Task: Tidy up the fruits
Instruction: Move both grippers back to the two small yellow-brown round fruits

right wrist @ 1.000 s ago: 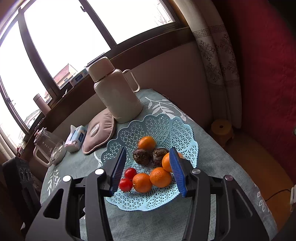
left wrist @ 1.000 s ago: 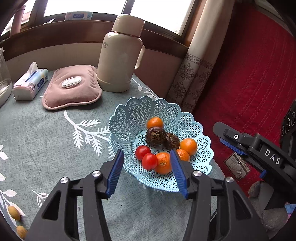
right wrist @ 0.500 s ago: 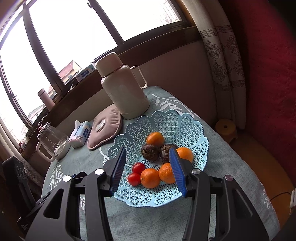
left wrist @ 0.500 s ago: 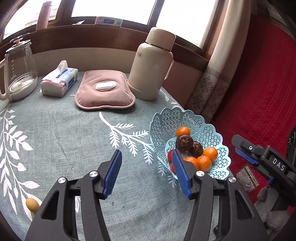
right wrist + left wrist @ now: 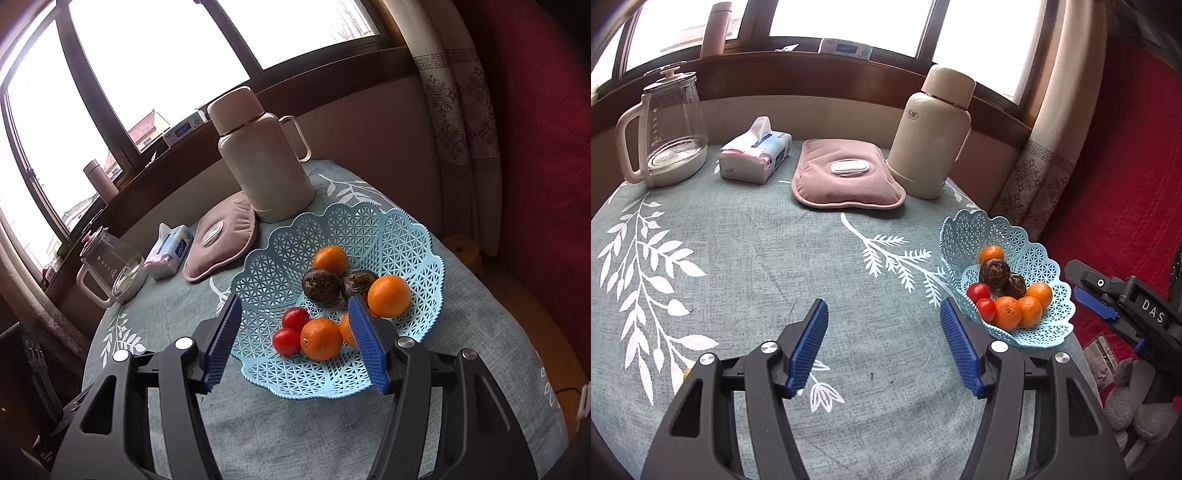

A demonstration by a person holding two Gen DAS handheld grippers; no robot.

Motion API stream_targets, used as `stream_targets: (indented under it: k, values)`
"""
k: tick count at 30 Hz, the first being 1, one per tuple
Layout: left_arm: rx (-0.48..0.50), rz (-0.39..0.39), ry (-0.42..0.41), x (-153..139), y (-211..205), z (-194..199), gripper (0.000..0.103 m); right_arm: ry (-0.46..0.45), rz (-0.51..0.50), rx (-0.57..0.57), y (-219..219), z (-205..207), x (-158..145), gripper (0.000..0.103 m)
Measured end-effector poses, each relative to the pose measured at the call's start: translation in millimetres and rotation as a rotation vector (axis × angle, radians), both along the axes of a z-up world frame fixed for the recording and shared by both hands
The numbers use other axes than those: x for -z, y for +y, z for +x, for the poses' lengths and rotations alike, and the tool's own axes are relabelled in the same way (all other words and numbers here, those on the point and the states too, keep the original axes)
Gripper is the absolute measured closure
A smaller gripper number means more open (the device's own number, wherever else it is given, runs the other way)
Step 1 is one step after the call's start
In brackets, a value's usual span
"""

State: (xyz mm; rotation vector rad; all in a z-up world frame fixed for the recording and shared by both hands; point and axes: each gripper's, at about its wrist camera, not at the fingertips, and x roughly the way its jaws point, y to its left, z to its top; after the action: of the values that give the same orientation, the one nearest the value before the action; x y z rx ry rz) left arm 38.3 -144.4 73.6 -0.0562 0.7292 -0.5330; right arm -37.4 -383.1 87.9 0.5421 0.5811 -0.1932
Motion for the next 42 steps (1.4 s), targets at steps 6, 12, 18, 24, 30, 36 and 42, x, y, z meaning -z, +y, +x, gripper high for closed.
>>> stream_targets:
  k: [6,12,18,24,30,36,42]
  values:
    - [-0.045,0.048,-0.001,6.7,29.3,-8.4,0.031,0.015,-0.001,-0.017,7.3,3.0,5.3,0.039]
    - [-0.135,0.132,-0.03,18.1,59.8,-17.5,0.031,0.023,-0.001,-0.035,13.8,5.0,7.7,0.038]
    - [-0.191,0.162,-0.007,30.8,82.7,-18.9,0.031,0.027,0.0,-0.05,19.4,5.6,8.2,0.037]
    - [-0.226,0.179,-0.002,35.2,91.0,-20.5,0.031,0.018,0.001,-0.06,23.9,5.2,7.6,0.026]
    - [-0.25,0.215,-0.025,36.2,92.2,-23.9,0.016,0.015,0.027,-0.065,26.0,5.4,10.3,0.017]
    - [-0.257,0.216,-0.005,41.5,98.6,-24.0,0.016,0.025,0.014,-0.113,40.4,9.3,12.4,0.017]
    - [-0.284,0.198,0.033,46.0,114.5,-23.3,0.016,0.037,-0.011,-0.164,57.7,12.9,16.5,0.017]
